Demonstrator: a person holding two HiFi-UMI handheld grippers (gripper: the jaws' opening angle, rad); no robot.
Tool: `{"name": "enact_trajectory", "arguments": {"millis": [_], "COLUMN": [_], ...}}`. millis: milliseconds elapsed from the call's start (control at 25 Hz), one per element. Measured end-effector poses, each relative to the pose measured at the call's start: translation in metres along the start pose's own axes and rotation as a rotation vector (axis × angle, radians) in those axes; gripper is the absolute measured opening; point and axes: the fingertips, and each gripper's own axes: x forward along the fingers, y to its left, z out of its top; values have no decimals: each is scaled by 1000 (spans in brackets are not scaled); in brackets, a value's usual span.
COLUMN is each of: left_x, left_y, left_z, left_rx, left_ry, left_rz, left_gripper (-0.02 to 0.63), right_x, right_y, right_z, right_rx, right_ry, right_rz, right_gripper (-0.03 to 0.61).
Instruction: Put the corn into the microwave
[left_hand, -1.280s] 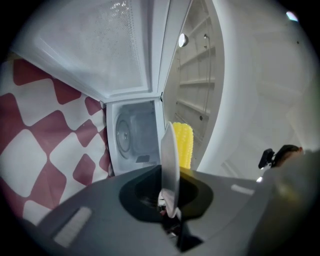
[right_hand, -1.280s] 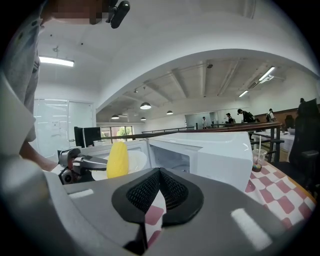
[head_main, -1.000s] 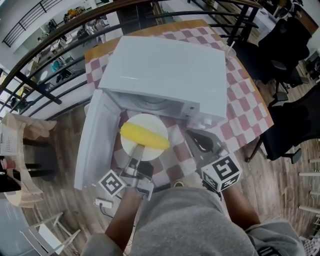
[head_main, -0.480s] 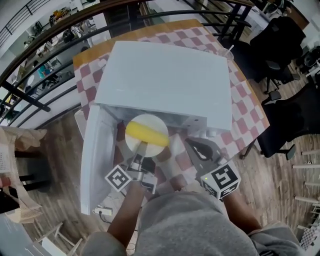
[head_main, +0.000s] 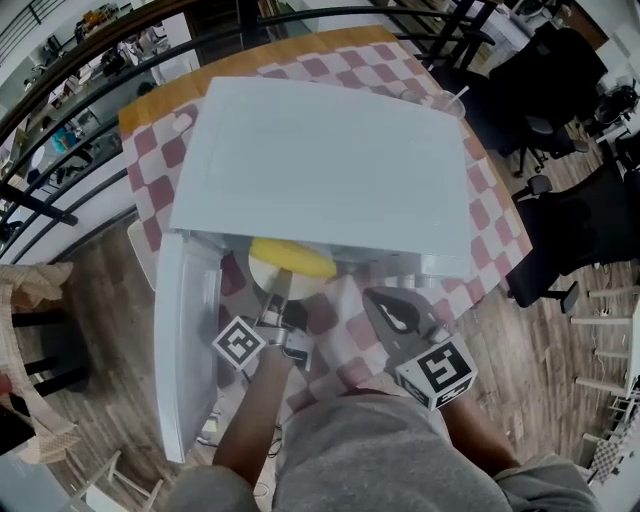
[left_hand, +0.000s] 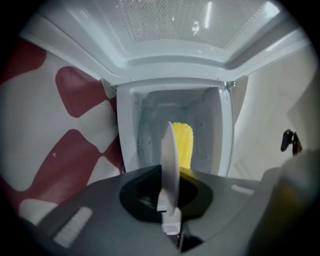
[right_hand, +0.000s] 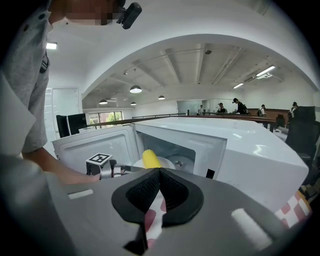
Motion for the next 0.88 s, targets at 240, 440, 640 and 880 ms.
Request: {"name": "enact_trajectory", "arguments": {"millis": [240, 440, 640, 880], "left_x": [20, 28, 29, 30], "left_y": [14, 22, 29, 37], "left_z": [10, 11, 12, 11], "left_rx": [-10, -5, -10, -33], "left_ry": [-15, -7, -25, -30], "left_rz": [7, 29, 64, 91], "left_gripper": [16, 17, 17, 17], "right_x": [3, 2, -2, -5], "right_y": [-3, -6, -9, -11], "right_z": [-9, -12, -10, -11], "right_rx": [20, 16, 14, 14], "right_ry": [23, 26, 29, 25], "right_rz": [-4, -9, -16, -15], "right_gripper": [-2, -2, -2, -2]}}
